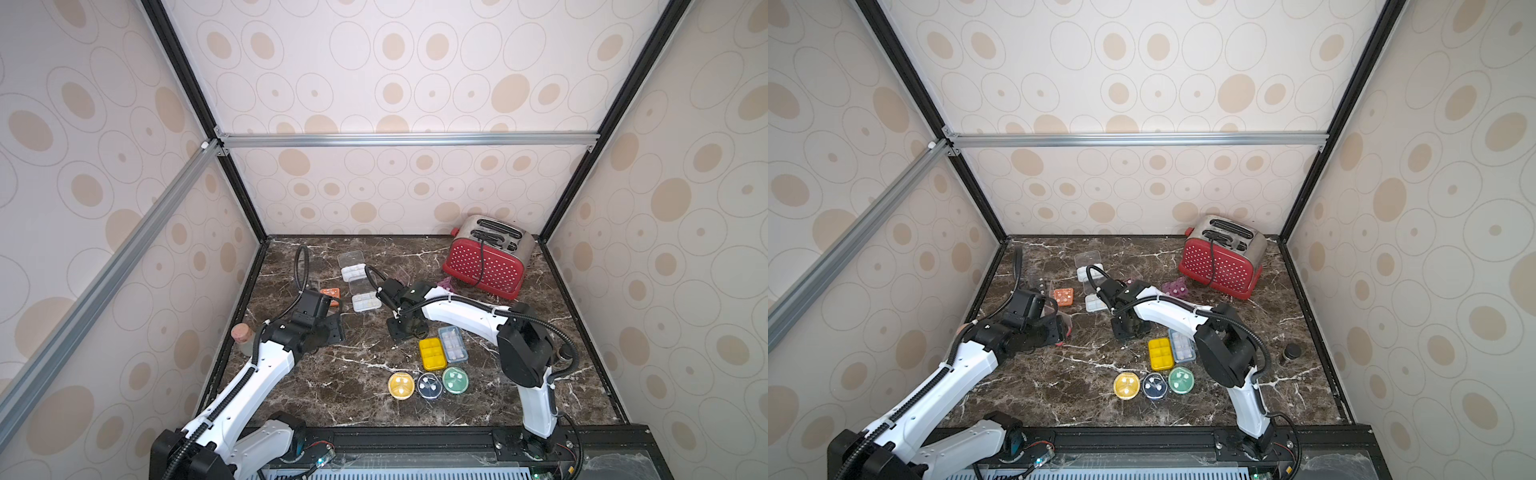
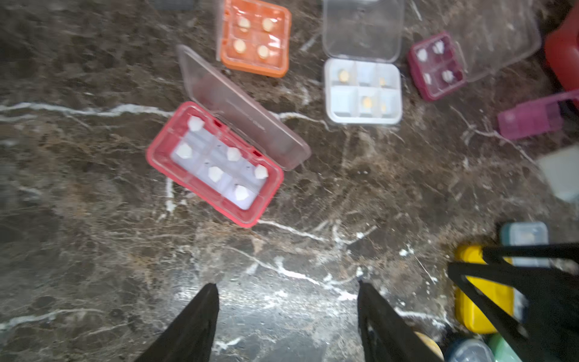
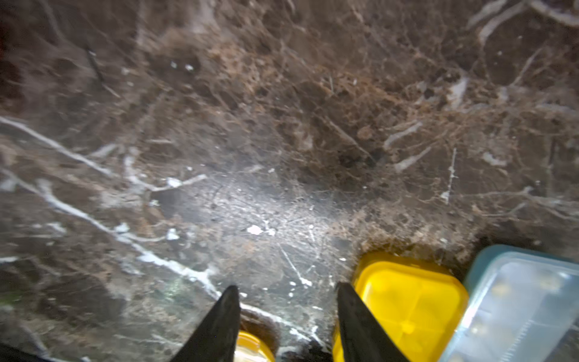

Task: Close pillboxes
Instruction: Adjust the pillbox at the center of the board, then move the pillbox to the center of the board.

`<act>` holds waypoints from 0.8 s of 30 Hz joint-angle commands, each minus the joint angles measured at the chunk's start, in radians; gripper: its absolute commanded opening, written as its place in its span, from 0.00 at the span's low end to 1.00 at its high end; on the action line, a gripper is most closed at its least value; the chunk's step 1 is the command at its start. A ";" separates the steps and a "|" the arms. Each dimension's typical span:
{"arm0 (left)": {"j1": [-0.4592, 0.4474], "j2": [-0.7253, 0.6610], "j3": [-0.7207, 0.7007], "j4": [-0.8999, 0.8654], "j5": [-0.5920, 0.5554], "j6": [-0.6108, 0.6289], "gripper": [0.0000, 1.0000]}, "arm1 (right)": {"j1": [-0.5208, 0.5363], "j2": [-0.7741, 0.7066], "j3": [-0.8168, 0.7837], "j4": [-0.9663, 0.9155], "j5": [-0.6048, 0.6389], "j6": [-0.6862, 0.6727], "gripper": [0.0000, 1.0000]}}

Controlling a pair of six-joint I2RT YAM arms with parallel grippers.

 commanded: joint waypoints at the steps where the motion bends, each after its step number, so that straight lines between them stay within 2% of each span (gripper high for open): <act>1: 0.062 0.004 -0.009 0.011 -0.129 0.046 0.68 | -0.011 -0.054 -0.022 0.047 -0.086 -0.015 0.57; 3: 0.109 0.027 -0.015 0.053 -0.145 0.057 0.66 | -0.012 -0.070 -0.035 0.059 -0.099 -0.010 0.58; 11: 0.352 0.183 -0.027 0.241 -0.027 0.050 0.66 | -0.051 -0.153 -0.113 0.080 -0.128 -0.019 0.61; 13: 0.357 0.222 -0.008 0.253 -0.035 0.053 0.66 | -0.053 -0.169 -0.126 0.075 -0.121 -0.025 0.60; 16: 0.364 0.272 0.013 0.275 -0.040 0.053 0.60 | -0.057 -0.196 -0.166 0.091 -0.118 -0.025 0.55; 19: 0.376 0.335 0.048 0.274 -0.002 0.069 0.51 | -0.068 -0.213 -0.196 0.100 -0.124 -0.028 0.46; 24: 0.376 0.421 0.064 0.300 0.014 0.062 0.50 | -0.077 -0.236 -0.214 0.107 -0.138 -0.024 0.46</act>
